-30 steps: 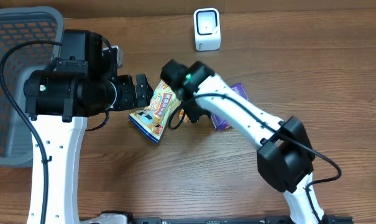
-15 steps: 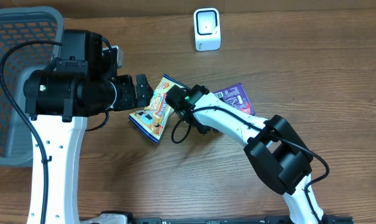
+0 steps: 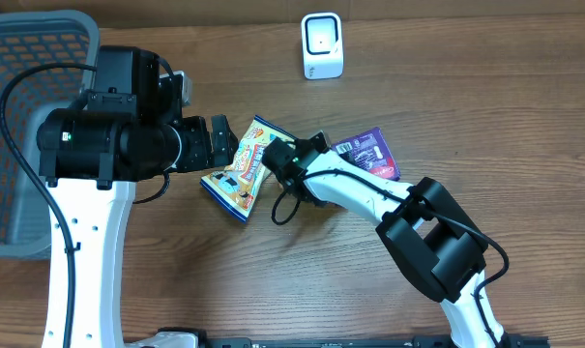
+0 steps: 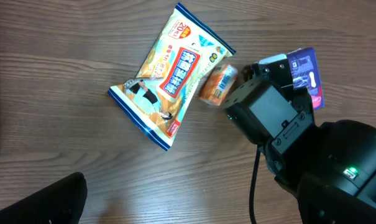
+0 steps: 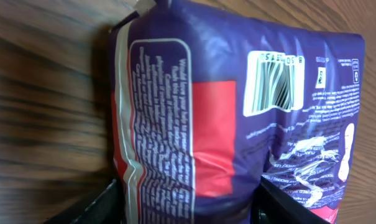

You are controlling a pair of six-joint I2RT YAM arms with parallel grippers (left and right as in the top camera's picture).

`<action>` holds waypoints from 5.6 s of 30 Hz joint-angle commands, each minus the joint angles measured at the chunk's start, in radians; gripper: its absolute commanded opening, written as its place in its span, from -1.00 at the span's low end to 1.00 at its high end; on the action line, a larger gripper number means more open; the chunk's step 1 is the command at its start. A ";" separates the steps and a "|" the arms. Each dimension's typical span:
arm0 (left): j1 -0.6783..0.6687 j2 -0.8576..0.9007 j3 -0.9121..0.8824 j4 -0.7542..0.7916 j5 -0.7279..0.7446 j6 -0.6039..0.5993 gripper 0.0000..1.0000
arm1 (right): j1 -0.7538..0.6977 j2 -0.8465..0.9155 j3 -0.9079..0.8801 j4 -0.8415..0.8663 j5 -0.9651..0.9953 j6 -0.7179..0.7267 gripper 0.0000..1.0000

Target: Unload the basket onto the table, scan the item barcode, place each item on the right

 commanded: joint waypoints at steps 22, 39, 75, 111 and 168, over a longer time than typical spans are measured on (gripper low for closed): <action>-0.002 0.000 0.002 0.002 -0.010 0.008 1.00 | -0.272 -0.006 0.634 -0.076 -0.703 -0.151 -0.93; -0.002 0.000 0.002 0.002 -0.010 0.008 0.99 | -0.495 0.133 0.685 0.485 -1.592 0.204 -0.93; -0.002 0.000 0.002 0.002 -0.010 0.008 1.00 | -0.821 0.123 0.500 -0.336 -0.923 -0.100 0.44; -0.002 0.000 0.002 0.002 -0.010 0.008 1.00 | -0.660 0.124 0.350 -0.127 -0.965 -0.338 -0.83; -0.002 0.000 0.002 0.002 -0.010 0.008 1.00 | -0.556 -0.003 0.562 0.433 -1.125 -0.053 0.27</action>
